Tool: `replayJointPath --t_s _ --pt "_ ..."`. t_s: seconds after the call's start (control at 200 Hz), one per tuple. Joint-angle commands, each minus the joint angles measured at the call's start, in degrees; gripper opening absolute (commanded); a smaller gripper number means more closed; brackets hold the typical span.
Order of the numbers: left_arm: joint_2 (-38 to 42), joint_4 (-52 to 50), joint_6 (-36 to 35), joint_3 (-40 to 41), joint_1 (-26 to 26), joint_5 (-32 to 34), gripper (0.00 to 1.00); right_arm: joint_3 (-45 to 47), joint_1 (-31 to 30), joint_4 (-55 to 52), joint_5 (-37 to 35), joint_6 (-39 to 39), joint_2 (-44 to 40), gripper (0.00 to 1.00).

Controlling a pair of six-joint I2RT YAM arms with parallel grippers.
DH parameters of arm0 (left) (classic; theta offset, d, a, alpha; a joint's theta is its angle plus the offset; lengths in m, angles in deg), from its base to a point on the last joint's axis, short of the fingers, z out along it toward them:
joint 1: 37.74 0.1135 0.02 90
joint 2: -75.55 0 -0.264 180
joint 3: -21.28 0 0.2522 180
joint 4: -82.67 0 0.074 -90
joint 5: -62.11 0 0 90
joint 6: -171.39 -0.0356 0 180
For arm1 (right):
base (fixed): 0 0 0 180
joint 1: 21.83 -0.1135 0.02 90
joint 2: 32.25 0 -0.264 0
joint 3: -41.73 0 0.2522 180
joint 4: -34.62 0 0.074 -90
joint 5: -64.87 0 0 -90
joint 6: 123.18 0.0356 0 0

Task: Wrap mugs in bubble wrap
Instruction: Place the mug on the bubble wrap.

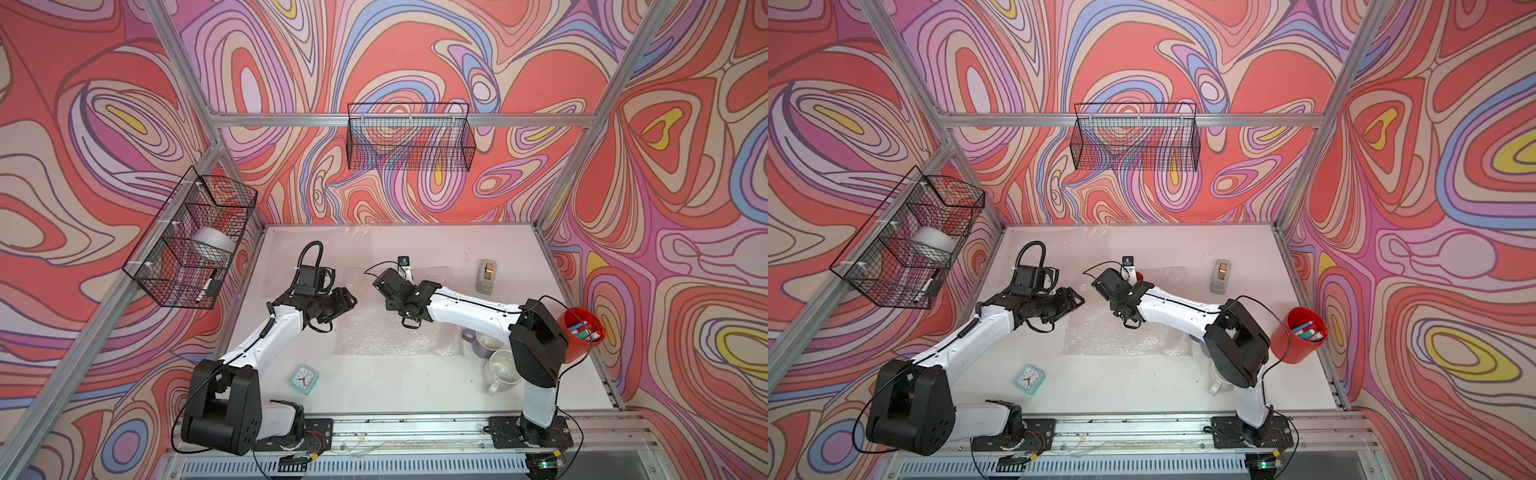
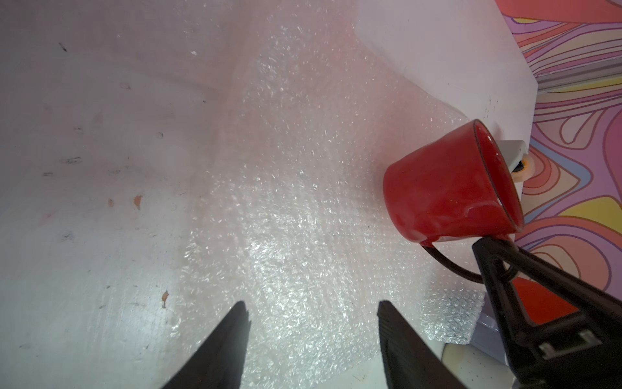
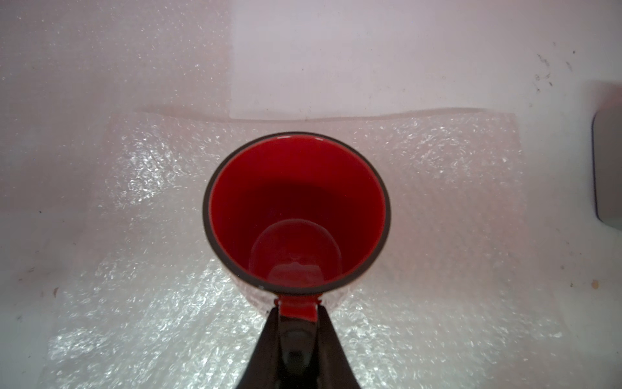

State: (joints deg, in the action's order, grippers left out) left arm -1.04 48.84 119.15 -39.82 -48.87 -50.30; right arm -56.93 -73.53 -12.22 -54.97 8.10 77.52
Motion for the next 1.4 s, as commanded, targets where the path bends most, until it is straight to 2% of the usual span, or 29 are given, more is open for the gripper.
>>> replayJointPath --t_s 0.0,0.431,0.551,0.586,0.661,0.982,1.392 --pt "-0.47 2.15 0.39 1.40 -0.28 -0.77 0.64 -1.91 0.22 -1.45 -1.94 1.87 0.73 0.00" --pt "-2.87 6.50 1.61 4.43 -0.68 -1.89 0.63 5.22 -0.36 -0.26 5.12 1.52 -0.51 0.00" --pt "-3.95 7.46 2.09 5.26 -1.57 -1.97 0.63 5.76 -0.41 -0.47 5.94 1.92 -0.49 0.10" --pt "-4.08 7.72 2.16 5.44 -1.91 -1.87 0.63 5.80 -0.39 -0.58 5.82 2.13 -0.35 0.09" --pt "-4.26 8.18 2.54 6.03 -2.47 -1.65 0.63 5.35 -0.37 -1.10 5.19 2.19 -0.34 0.00" --pt "-4.71 10.68 4.39 9.50 -3.57 -1.92 0.63 1.67 -0.84 -1.51 -1.73 -1.66 -3.51 0.00" --pt "-4.40 14.70 7.96 13.58 -7.60 -0.93 0.64 2.45 -2.90 -3.12 0.36 0.42 -4.70 0.00"
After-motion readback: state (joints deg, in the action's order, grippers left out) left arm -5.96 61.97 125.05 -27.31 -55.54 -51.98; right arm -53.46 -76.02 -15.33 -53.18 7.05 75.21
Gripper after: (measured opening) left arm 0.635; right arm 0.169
